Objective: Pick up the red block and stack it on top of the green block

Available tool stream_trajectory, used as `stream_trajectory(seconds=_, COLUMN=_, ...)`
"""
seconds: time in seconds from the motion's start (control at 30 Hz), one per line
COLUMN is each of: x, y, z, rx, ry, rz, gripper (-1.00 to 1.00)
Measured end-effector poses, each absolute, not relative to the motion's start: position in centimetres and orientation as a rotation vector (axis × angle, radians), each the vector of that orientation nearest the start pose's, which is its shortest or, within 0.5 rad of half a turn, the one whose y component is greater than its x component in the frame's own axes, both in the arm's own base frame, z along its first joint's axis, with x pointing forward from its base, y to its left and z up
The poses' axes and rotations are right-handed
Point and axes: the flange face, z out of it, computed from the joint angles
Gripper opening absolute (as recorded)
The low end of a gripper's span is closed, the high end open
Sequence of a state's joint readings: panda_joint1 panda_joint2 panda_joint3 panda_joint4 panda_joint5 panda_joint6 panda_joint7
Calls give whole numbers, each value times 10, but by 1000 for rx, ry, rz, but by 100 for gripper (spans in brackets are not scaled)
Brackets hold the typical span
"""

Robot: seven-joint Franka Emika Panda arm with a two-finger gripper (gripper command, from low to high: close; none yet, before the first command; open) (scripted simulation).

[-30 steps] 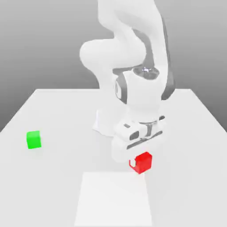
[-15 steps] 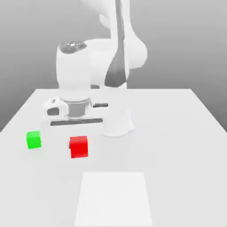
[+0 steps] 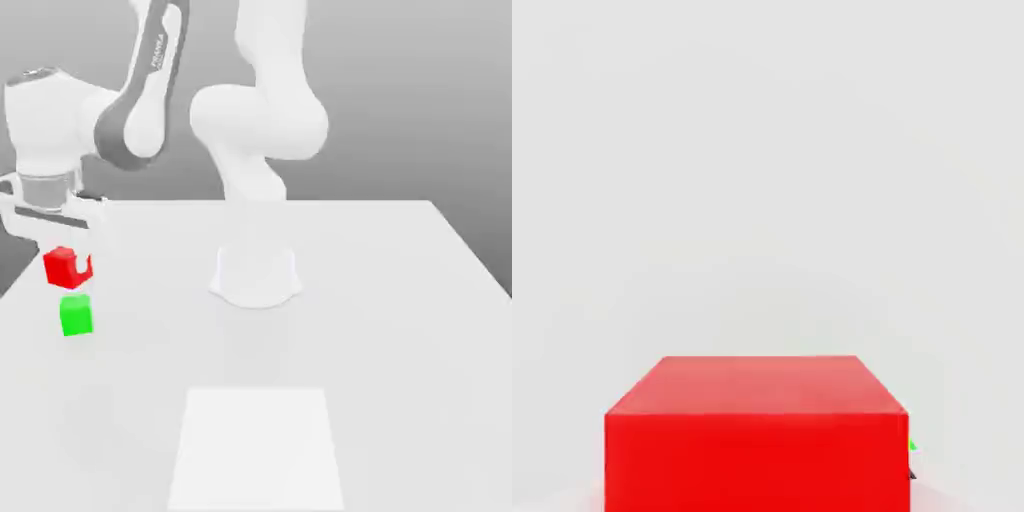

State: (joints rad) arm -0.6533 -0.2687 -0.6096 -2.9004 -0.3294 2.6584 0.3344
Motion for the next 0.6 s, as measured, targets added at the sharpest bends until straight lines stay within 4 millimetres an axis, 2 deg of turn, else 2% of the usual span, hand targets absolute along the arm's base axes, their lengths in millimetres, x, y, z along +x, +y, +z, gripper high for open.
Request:
stream_trajectory(seconds=0.1, x=125, y=-319, z=237, rx=-2496, ry=1903, rz=-11, gripper=-100)
stream_trajectory(seconds=0.6, x=127, y=-318, z=184, rx=-2502, ry=1895, rz=-4, gripper=-100)
